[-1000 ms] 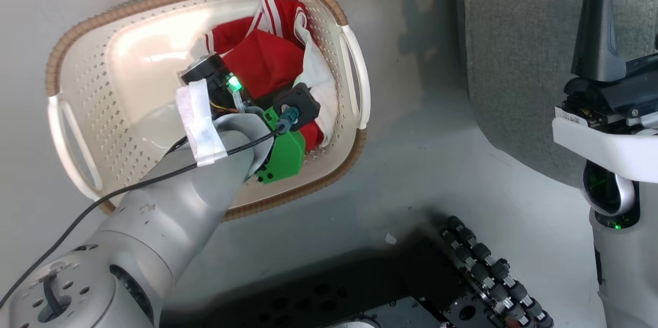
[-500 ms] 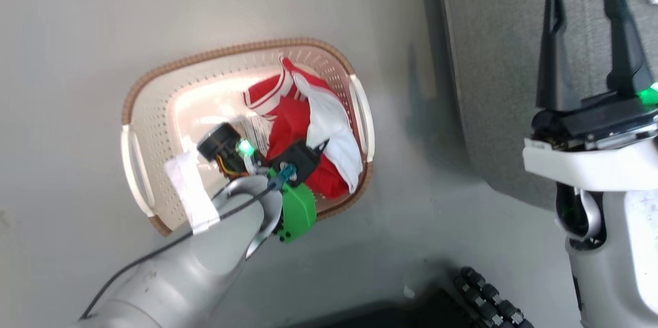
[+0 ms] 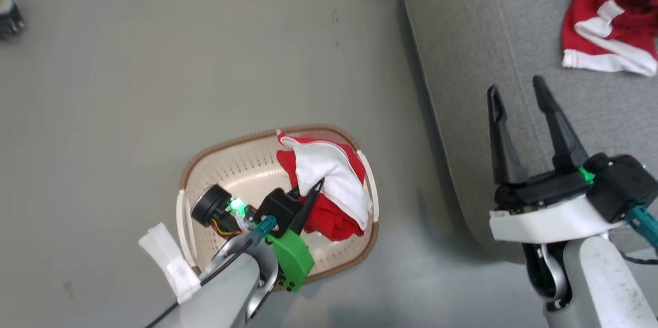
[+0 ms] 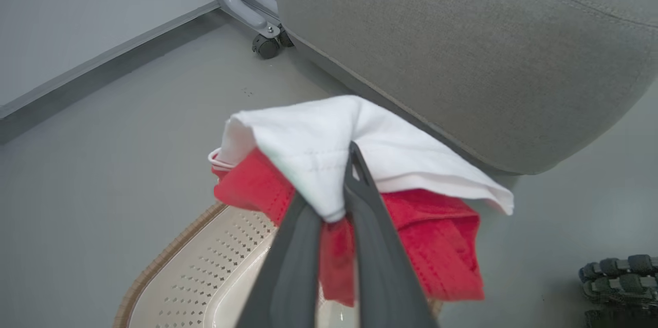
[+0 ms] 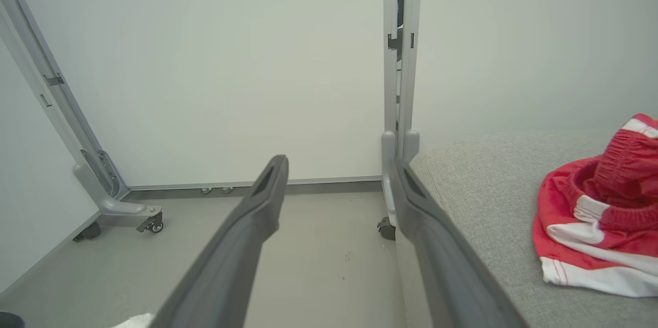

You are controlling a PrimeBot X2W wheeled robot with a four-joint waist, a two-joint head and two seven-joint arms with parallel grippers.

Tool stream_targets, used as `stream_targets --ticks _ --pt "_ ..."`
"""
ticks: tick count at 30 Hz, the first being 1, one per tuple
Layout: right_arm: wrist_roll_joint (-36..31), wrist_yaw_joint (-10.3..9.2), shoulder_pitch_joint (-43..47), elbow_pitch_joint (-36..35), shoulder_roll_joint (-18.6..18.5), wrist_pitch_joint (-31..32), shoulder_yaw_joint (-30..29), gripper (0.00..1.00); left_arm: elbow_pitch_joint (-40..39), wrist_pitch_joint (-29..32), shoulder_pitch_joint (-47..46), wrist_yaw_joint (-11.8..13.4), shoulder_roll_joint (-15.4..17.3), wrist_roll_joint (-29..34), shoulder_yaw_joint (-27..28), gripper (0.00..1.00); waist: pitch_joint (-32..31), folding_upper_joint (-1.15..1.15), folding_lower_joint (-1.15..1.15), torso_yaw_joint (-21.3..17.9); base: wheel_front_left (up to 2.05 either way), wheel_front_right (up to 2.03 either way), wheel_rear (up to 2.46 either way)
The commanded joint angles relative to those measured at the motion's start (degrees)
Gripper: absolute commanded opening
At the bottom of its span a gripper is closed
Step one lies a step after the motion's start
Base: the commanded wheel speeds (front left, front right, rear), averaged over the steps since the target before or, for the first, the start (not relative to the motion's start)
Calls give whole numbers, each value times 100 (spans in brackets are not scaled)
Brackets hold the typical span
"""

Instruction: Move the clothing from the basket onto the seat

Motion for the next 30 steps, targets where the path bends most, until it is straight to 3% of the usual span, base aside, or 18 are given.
stream_targets --ticks 1,12,20,30 --pt "12 -8 170 51 -23 -18 45 100 -104 -19 236 36 22 55 119 0 -1103 0 1 71 0 0 0" --pt "18 -8 860 293 -63 -18 319 100 -995 -20 1203 71 89 455 1086 0 -2132 0 1 -78 0 0 0" --pt "45 -8 1079 343 -70 -18 474 100 -1515 -21 1471 72 18 692 1620 0 -2392 0 1 -73 0 0 0" --pt "225 -8 1210 590 -233 -18 928 100 -2212 -20 1403 -72 -242 903 1892 0 -2491 0 1 37 0 0 0"
